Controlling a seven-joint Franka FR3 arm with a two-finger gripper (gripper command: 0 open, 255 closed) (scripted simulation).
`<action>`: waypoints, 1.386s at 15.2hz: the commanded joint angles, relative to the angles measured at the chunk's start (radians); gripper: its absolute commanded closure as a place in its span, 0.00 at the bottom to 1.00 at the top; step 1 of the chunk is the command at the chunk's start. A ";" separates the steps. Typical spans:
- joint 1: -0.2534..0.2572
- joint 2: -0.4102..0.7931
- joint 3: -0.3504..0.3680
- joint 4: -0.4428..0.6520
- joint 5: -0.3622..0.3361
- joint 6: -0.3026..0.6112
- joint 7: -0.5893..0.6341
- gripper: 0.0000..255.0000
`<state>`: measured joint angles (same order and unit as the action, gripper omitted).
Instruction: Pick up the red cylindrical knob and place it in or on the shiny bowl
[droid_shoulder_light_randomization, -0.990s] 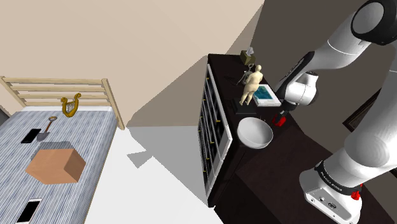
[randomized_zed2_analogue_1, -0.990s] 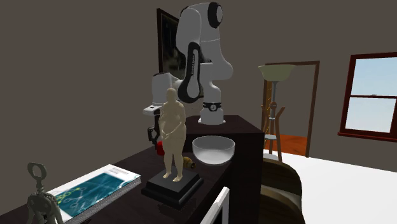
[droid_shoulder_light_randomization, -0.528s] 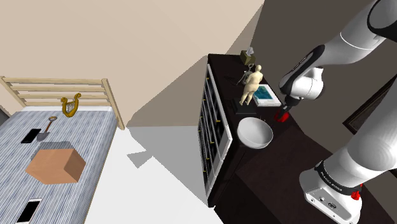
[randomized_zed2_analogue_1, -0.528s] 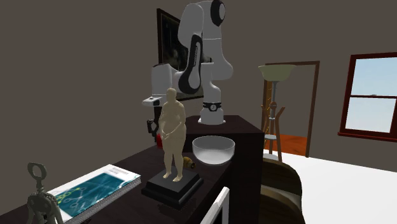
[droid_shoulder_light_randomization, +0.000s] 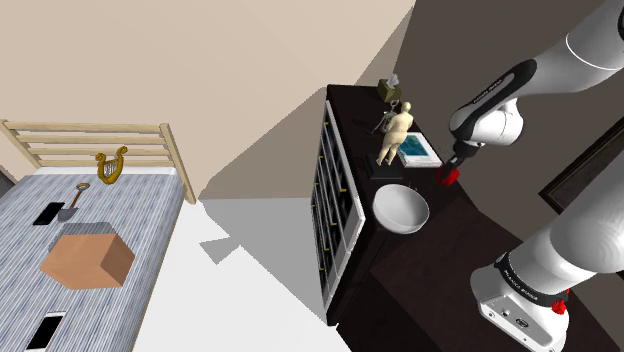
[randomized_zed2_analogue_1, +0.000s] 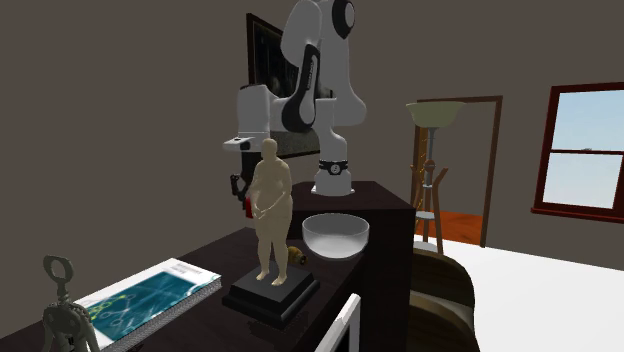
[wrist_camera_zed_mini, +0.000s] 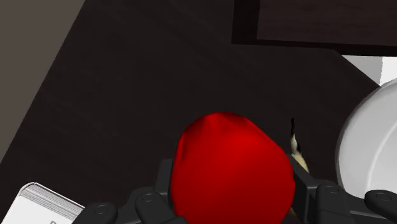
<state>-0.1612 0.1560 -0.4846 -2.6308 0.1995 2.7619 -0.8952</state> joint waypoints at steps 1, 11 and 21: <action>0.014 -0.038 -0.026 -0.005 -0.053 -0.028 0.037 1.00; 0.075 -0.202 -0.010 -0.087 -0.246 -0.085 0.287 1.00; 0.201 -0.292 0.182 -0.200 -0.292 -0.064 0.650 1.00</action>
<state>0.0222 -0.1269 -0.3280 -2.8265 -0.0936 2.7039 -0.2894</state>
